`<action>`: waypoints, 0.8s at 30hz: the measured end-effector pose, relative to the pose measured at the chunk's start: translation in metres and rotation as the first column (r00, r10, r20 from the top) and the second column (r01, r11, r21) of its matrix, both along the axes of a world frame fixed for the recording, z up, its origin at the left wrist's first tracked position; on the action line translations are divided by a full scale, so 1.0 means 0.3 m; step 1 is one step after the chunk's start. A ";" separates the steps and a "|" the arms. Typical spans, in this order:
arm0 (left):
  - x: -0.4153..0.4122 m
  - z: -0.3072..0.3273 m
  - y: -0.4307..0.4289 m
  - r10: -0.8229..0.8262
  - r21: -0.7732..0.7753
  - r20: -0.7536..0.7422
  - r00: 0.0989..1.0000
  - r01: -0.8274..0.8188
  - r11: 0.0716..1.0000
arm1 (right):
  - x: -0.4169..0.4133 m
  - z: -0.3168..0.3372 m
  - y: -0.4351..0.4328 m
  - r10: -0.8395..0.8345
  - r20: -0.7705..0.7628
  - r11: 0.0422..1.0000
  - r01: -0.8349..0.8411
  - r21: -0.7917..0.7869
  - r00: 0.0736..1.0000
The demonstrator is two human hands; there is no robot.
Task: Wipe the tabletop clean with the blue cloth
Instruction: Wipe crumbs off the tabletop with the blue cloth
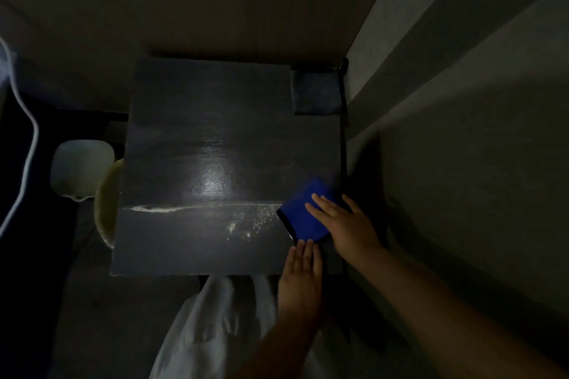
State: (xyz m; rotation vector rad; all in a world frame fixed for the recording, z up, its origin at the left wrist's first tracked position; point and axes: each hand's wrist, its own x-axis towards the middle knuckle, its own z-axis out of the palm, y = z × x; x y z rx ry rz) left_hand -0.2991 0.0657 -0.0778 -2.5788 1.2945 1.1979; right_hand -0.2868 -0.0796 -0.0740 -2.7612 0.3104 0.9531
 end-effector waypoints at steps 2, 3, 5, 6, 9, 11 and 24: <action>0.019 -0.004 0.040 0.012 -0.025 0.009 1.000 -0.012 1.000 | -0.016 -0.001 0.032 -0.053 -0.014 0.998 0.053 -0.025 0.999; 0.032 -0.002 0.051 0.005 -0.035 0.015 1.000 -0.004 0.999 | -0.023 -0.003 0.051 -0.082 -0.018 0.996 0.081 -0.036 0.996; 0.045 0.003 0.060 0.002 -0.052 0.028 1.000 0.000 0.999 | -0.037 -0.013 0.082 -0.138 0.002 0.989 0.138 -0.061 0.990; 0.044 0.002 0.059 0.008 -0.087 0.042 0.999 -0.004 0.996 | -0.043 -0.021 0.092 -0.162 0.012 0.984 0.162 -0.070 0.987; 0.026 0.001 0.034 0.016 -0.098 0.008 1.000 -0.015 0.995 | -0.053 -0.038 0.111 -0.190 -0.003 0.977 0.188 -0.105 0.982; 0.020 -0.003 0.020 0.038 -0.108 -0.027 0.999 -0.040 0.993 | -0.057 -0.040 0.115 -0.190 -0.007 0.973 0.187 -0.137 0.982; -0.036 -0.070 -0.040 0.081 -0.036 -0.090 0.993 -0.084 0.996 | -0.075 -0.024 0.089 -0.184 0.117 0.980 0.191 -0.058 0.976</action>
